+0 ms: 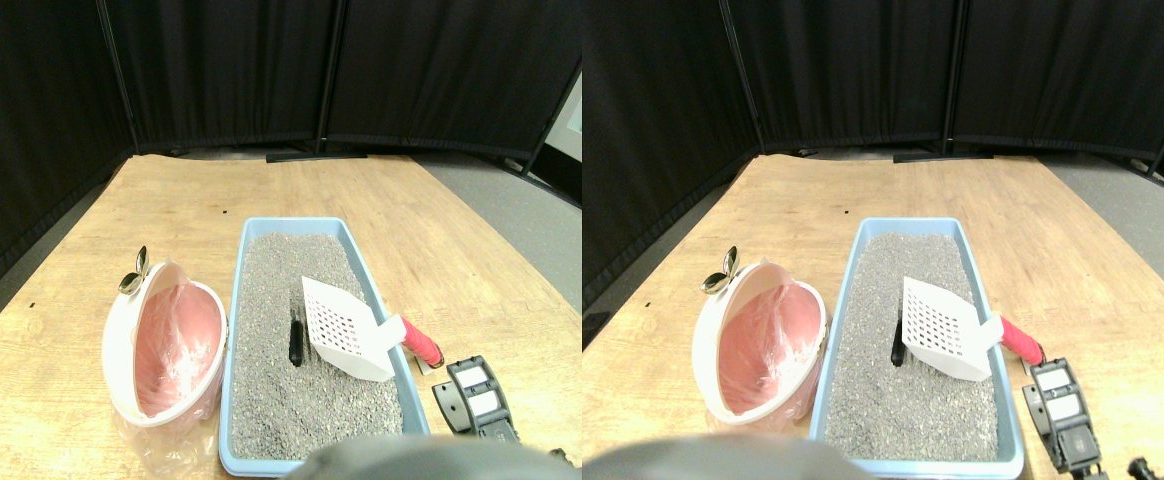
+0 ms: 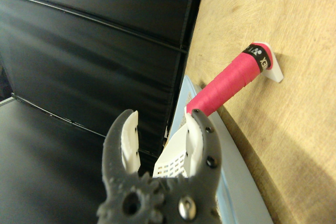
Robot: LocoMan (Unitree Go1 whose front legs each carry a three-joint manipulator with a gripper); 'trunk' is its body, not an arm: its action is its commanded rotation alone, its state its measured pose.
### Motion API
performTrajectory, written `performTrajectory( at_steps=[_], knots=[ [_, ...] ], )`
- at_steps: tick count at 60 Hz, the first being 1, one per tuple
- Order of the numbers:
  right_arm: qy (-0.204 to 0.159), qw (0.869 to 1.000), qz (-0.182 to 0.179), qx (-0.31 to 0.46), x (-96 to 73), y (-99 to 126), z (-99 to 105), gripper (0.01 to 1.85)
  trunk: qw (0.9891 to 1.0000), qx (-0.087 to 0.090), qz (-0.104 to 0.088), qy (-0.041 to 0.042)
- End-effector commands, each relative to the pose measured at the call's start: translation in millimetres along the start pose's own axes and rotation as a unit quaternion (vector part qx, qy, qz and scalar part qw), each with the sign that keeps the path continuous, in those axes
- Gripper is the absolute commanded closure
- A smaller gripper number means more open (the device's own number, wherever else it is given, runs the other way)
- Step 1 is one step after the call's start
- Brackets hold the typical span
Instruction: Scoop (unimanual)
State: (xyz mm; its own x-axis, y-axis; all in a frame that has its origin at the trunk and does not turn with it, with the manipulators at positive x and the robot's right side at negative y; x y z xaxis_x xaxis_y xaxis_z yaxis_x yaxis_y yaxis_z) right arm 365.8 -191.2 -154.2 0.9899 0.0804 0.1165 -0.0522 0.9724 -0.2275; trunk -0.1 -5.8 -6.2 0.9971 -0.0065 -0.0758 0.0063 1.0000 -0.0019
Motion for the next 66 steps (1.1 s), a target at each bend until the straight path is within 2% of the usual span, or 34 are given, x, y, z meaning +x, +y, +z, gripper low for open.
performTrajectory(
  at_steps=[1,9,16,26,31,49,60,66],
  knots=[
    [-0.019,1.0,-0.006,0.019,3.1,1,6,1.4,0.9999,-0.014,-0.002,-0.002],
    [-0.011,0.998,0.002,0.069,7.4,-1,0,1.19,0.9999,-0.015,-0.003,0.0007],
    [0.001,0.992,-0.017,0.127,9.2,-2,-3,1.15,0.9999,-0.016,-0.004,0.0011],
    [0.002,0.988,-0.027,0.153,11.8,-7,-11,1.02,0.9998,-0.017,-0.006,0.0036],
    [0.003,0.984,-0.028,0.174,13.3,-9,-15,1.03,0.9998,-0.018,-0.007,0.0043],
    [0.003,0.984,-0.037,0.174,22.5,-14,-31,1.12,0.9998,-0.018,-0.009,0.0098],
    [0.018,0.983,-0.054,0.173,30.7,-14,-39,1.08,0.9997,-0.019,-0.008,0.0099],
    [0.025,0.982,-0.05,0.18,36.8,-14,-46,1.07,0.9997,-0.02,-0.007,0.0109]
  ],
)
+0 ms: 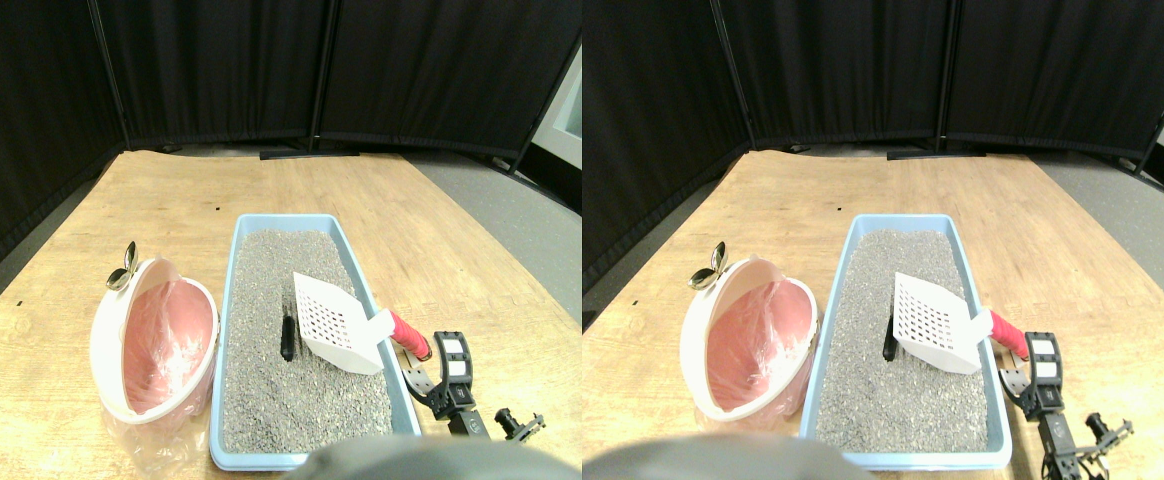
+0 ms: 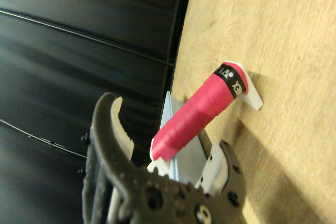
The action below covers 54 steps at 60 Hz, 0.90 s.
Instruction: Scoop (unimanual)
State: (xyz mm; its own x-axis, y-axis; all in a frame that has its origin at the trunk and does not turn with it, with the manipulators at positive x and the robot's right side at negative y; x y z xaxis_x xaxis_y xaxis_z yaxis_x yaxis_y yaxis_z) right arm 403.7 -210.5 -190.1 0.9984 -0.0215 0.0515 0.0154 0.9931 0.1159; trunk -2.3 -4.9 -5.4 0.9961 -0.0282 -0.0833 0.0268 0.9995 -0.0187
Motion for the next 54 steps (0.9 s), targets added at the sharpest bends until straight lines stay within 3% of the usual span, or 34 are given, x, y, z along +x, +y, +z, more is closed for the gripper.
performTrajectory(
  at_steps=[1,18,29,38,54],
  knots=[
    [-0.008,1.0,0.002,0.013,5.8,-1,-1,1.07,0.9999,-0.013,0.004,0.0069],
    [0.011,1.0,-0.007,0.006,19.4,-5,-2,0.96,0.9998,-0.019,0.007,0.0081],
    [0.007,1.0,-0.01,0.009,26.0,-8,-3,0.97,0.9998,-0.018,0.005,0.0068],
    [0.021,0.999,-0.037,0.012,32.5,-10,-2,0.94,0.9998,-0.018,0.004,0.0068],
    [0.021,0.999,-0.034,0.019,44.6,-13,-6,0.95,0.9997,-0.02,0.009,0.0076]
  ],
)
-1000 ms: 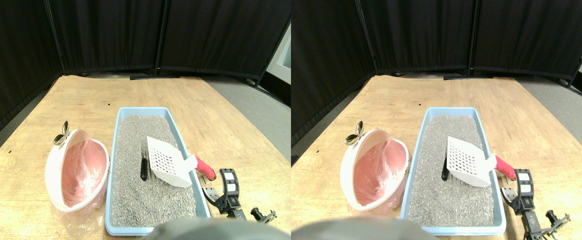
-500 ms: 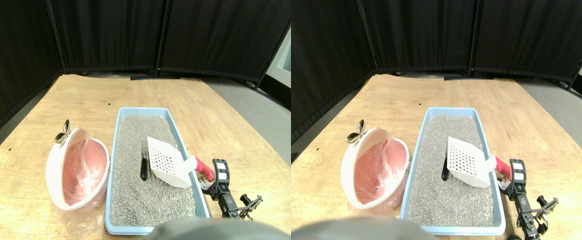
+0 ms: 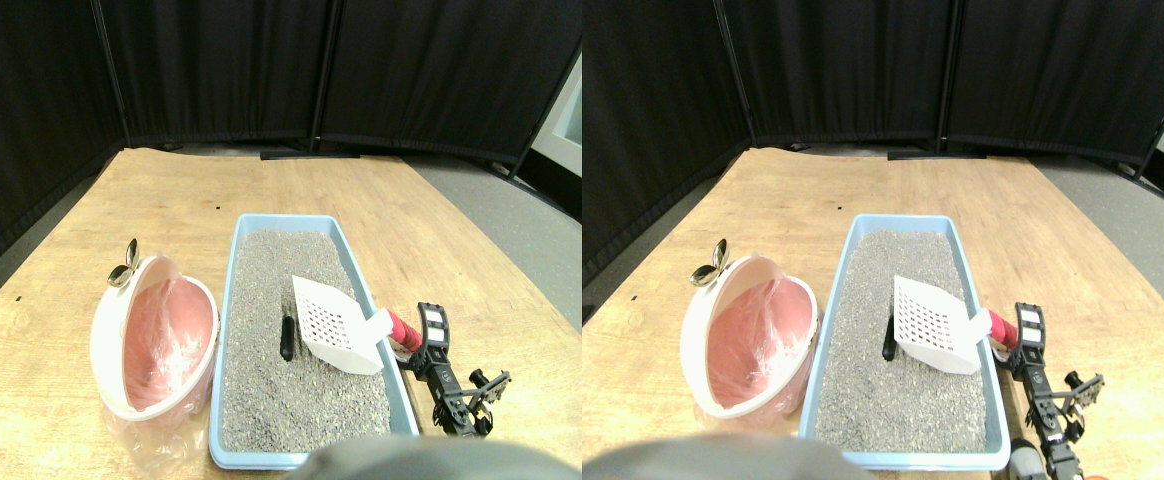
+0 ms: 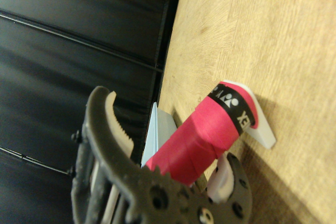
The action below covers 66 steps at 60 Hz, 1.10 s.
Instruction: Scoop (unimanual)
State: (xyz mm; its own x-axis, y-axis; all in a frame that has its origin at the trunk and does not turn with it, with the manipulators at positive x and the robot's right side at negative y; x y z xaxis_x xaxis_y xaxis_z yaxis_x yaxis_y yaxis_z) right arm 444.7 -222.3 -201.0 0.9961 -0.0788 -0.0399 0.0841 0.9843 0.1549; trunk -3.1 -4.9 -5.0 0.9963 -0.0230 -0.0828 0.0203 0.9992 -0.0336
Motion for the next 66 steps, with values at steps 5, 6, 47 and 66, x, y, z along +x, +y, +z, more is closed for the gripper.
performTrajectory(
  at_steps=[5,6,47,66],
  knots=[
    [-0.019,1.0,-0.001,0.008,6.0,0,7,0.94,0.9998,-0.014,0.008,0.0084],
    [-0.018,1.0,0.001,0.007,6.6,0,8,0.95,0.9998,-0.014,0.008,0.0084],
    [0.014,1.0,0.0,0.009,19.4,4,9,0.95,0.9996,-0.021,0.017,0.0097],
    [0.018,1.0,-0.004,0.009,27.9,11,11,0.93,0.9996,-0.023,0.019,0.0046]
  ],
)
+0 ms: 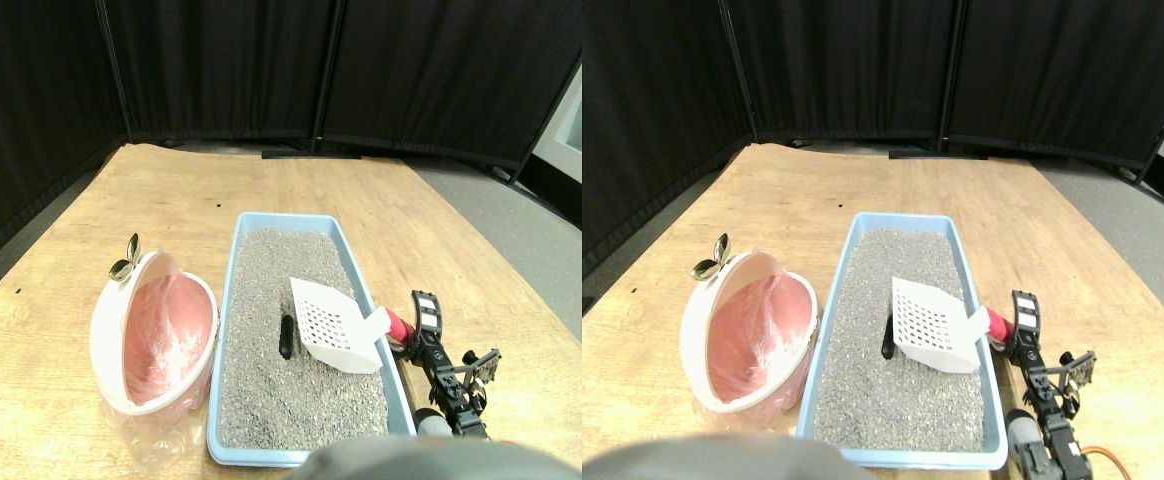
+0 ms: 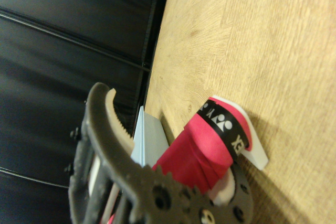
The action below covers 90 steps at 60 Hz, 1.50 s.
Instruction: Scoop (unimanual)
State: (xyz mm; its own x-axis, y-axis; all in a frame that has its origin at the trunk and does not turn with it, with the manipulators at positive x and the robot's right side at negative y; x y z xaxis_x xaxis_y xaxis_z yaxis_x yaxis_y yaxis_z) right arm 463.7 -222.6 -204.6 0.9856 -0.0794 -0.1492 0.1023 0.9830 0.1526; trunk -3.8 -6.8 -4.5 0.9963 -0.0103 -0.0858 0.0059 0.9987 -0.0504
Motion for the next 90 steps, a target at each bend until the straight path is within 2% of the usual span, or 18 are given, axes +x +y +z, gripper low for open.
performTrajectory(
  at_steps=[1,8,13,15,16,18,24,29,38,49,51,61,64,73,78,81,85,90],
  knots=[
    [-0.036,0.999,0.006,0.01,7.0,11,15,0.93,0.9998,-0.014,0.012,0.0037],
    [-0.028,0.999,0.004,0.016,10.4,9,11,0.95,0.9998,-0.015,0.014,0.0061],
    [-0.03,0.999,0.004,0.021,10.0,8,8,1.11,0.9997,-0.016,0.014,0.0068],
    [-0.031,0.999,0.004,0.026,8.5,7,8,1.31,0.9997,-0.016,0.015,0.0067],
    [-0.038,0.999,0.016,0.029,9.6,7,6,1.5,0.9997,-0.016,0.015,0.0066],
    [-0.044,0.998,0.014,0.032,8.9,6,5,1.79,0.9997,-0.016,0.016,0.0071],
    [-0.05,0.998,0.018,0.028,10.1,3,2,1.8,0.9997,-0.016,0.016,0.005],
    [-0.05,0.999,0.007,0.019,8.2,0,4,1.8,0.9997,-0.016,0.017,0.0037],
    [-0.051,0.999,0.005,0.014,6.8,-1,9,1.8,0.9997,-0.018,0.015,0.0052],
    [-0.069,0.996,0.047,-0.012,2.5,-3,19,1.8,0.9997,-0.019,0.014,0.0025],
    [-0.082,0.995,0.057,-0.031,-0.1,-2,23,1.8,0.9997,-0.02,0.014,0.0018],
    [-0.093,0.992,0.066,-0.044,-6.6,-2,38,1.8,0.9996,-0.025,0.017,0.0013],
    [-0.111,0.988,0.096,-0.056,-7.9,-2,46,1.8,0.9995,-0.025,0.017,0.0001],
    [-0.125,0.983,0.104,-0.086,-14.0,2,62,1.8,0.9993,-0.031,0.02,0.0002],
    [-0.137,0.977,0.12,-0.11,-15.2,5,72,1.8,0.9991,-0.035,0.023,-0.0008],
    [-0.144,0.973,0.139,-0.116,-13.6,6,78,1.8,0.999,-0.037,0.025,-0.0006],
    [-0.15,0.971,0.134,-0.131,-12.2,5,84,1.8,0.9989,-0.039,0.027,-0.0003],
    [-0.164,0.965,0.149,-0.139,-9.7,5,94,1.8,0.9987,-0.042,0.03,-0.0011]
  ],
)
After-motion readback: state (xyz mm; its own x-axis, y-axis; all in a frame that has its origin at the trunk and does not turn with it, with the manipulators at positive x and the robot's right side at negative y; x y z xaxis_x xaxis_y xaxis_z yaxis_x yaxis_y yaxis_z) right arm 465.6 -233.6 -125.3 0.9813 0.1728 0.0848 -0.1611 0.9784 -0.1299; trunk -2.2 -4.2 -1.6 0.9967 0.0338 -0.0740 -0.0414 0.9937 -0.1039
